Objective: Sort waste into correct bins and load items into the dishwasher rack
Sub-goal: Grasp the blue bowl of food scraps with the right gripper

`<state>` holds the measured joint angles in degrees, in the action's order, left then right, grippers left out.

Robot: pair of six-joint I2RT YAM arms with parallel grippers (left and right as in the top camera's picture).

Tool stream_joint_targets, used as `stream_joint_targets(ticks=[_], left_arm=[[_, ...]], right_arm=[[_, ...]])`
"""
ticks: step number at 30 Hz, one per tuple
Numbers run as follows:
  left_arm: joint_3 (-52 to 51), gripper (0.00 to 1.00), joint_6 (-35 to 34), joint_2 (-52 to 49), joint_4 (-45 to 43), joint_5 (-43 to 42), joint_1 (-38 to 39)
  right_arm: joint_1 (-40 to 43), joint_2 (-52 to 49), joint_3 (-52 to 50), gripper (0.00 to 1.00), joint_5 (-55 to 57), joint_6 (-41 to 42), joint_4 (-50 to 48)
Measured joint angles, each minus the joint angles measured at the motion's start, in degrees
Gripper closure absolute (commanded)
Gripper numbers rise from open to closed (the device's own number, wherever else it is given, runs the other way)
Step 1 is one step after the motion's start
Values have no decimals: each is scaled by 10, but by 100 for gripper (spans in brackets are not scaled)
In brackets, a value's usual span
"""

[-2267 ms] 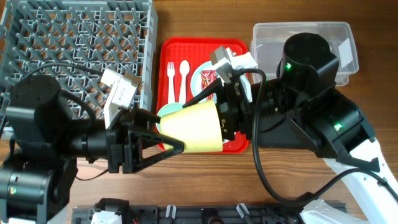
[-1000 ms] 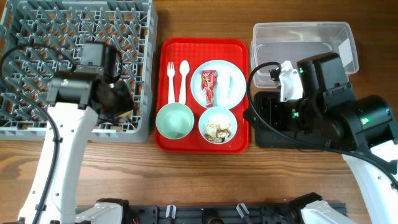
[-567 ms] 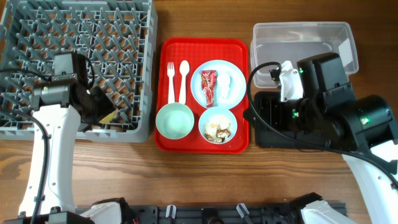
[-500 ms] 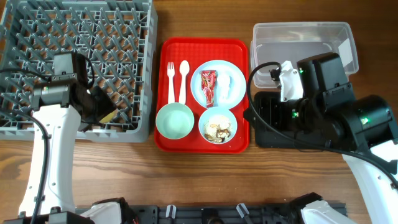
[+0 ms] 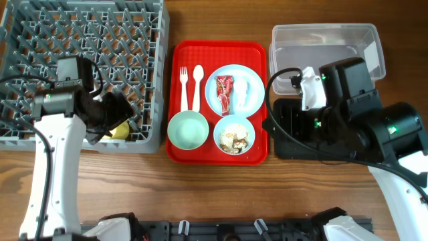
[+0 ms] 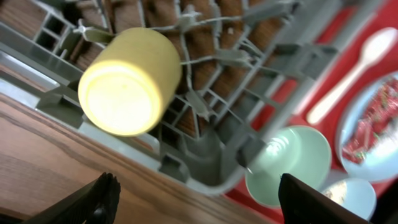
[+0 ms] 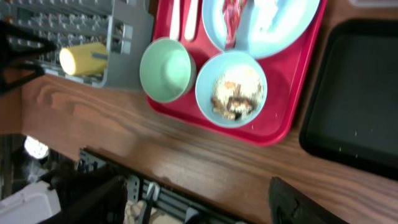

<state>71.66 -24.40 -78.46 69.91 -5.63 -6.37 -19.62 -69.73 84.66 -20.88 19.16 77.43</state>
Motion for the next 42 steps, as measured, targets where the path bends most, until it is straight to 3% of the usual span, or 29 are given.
stream_joint_targets(ticks=[4, 7, 8, 12, 17, 20, 26, 39, 42], left_arm=[[62, 7, 26, 76, 12, -14, 56], [81, 6, 33, 163, 16, -22, 105], [82, 6, 34, 194, 21, -23, 122], [82, 0, 38, 257, 48, -24, 156], [82, 0, 40, 306, 104, -24, 159], [82, 0, 40, 318, 114, -24, 159], [82, 0, 40, 316, 115, -24, 159], [82, 0, 40, 316, 115, -24, 159], [82, 0, 40, 316, 115, -24, 159]], right_arm=[[-2, -1, 0, 34, 4, -4, -58], [-11, -24, 0, 52, 6, -21, -100], [-17, -45, 0, 53, 8, -28, -115], [-33, -164, 0, 44, 10, -32, -147], [-71, -269, 0, 45, -5, -16, -120], [-143, -316, 0, 55, 21, 27, -143], [-233, -396, 0, 63, 125, 136, -184], [-234, -461, 0, 78, 182, 188, -222], [-234, -483, 0, 92, 184, 204, -226]])
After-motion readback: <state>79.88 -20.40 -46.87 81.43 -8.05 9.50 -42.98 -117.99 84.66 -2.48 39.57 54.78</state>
